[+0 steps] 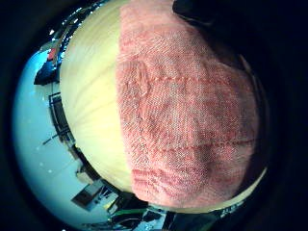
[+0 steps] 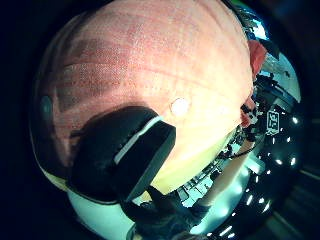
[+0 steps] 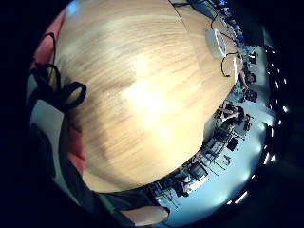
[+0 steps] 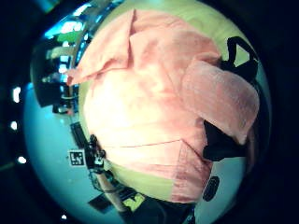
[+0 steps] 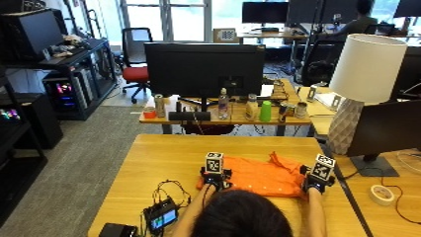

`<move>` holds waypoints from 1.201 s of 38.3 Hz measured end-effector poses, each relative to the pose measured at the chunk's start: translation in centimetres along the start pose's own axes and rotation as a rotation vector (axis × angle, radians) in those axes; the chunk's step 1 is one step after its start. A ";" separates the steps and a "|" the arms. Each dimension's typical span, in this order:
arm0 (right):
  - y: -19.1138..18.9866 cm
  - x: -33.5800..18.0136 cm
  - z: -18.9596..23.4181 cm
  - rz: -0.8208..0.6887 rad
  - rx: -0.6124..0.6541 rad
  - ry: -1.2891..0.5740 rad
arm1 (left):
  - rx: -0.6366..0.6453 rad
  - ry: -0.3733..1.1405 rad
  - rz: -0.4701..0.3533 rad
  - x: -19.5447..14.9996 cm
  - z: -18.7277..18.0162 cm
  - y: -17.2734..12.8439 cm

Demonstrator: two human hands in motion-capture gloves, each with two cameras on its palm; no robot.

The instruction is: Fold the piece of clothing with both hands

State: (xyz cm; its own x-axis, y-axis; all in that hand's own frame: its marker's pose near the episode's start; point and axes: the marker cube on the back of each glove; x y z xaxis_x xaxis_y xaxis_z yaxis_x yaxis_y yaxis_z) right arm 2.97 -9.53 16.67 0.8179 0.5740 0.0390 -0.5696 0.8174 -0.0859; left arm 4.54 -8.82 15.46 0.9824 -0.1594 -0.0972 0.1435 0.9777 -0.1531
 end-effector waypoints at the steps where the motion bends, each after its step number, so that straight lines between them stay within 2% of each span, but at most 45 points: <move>1: 0.3 -0.1 -0.1 -0.019 -0.022 -0.007 | -0.006 -0.001 -0.005 0.0 0.0 0.1; 3: 0.1 0.0 -0.5 -0.018 -0.015 -0.010 | -0.027 0.000 0.008 0.1 0.1 0.2; 7: -1.6 1.2 -2.3 0.107 0.126 0.005 | -0.060 0.018 0.056 0.9 0.2 0.6; 11: -0.6 0.5 -3.7 -0.034 0.035 -0.039 | -0.035 0.019 0.096 1.6 0.2 0.6; 13: -2.3 -0.1 -3.6 -0.093 0.028 -0.052 | -0.024 0.022 0.104 1.7 0.2 0.8; 17: -6.0 -0.9 -4.6 -0.123 0.073 -0.051 | -0.021 0.045 0.065 1.7 0.1 1.2; 21: -6.3 -2.0 -7.9 -0.157 0.113 -0.039 | 0.039 0.064 0.021 1.0 -1.0 1.0; 25: -4.6 -4.3 -11.4 -0.199 0.158 -0.006 | 0.124 0.095 -0.006 0.0 -2.8 0.8; 30: -1.3 -9.5 -14.6 -0.256 0.218 0.094 | 0.225 0.119 -0.064 -2.1 -5.5 1.0; 34: 2.0 -13.9 -15.9 -0.294 0.275 0.175 | 0.311 0.110 -0.120 -3.8 -7.3 1.1; 37: 4.4 -17.6 -15.8 -0.330 0.294 0.215 | 0.312 0.120 -0.148 -4.7 -8.0 1.6; 40: 7.7 -21.4 -15.2 -0.365 0.273 0.245 | 0.342 0.114 -0.173 -5.8 -8.6 1.9; 43: 12.5 -24.3 -14.2 -0.444 0.180 0.263 | 0.388 0.085 -0.226 -7.2 -9.0 1.9; 46: 16.1 -26.7 -13.0 -0.505 0.144 0.242 | 0.366 0.075 -0.268 -8.1 -8.8 2.3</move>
State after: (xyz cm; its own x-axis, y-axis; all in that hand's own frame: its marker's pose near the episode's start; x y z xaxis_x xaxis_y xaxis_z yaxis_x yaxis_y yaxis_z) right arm -27.01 -12.33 1.30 0.9768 0.0977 -0.1904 -0.0955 0.9952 0.0208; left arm -4.19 -6.52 7.25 0.8953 -0.4097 -0.1749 0.4377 0.8822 0.1739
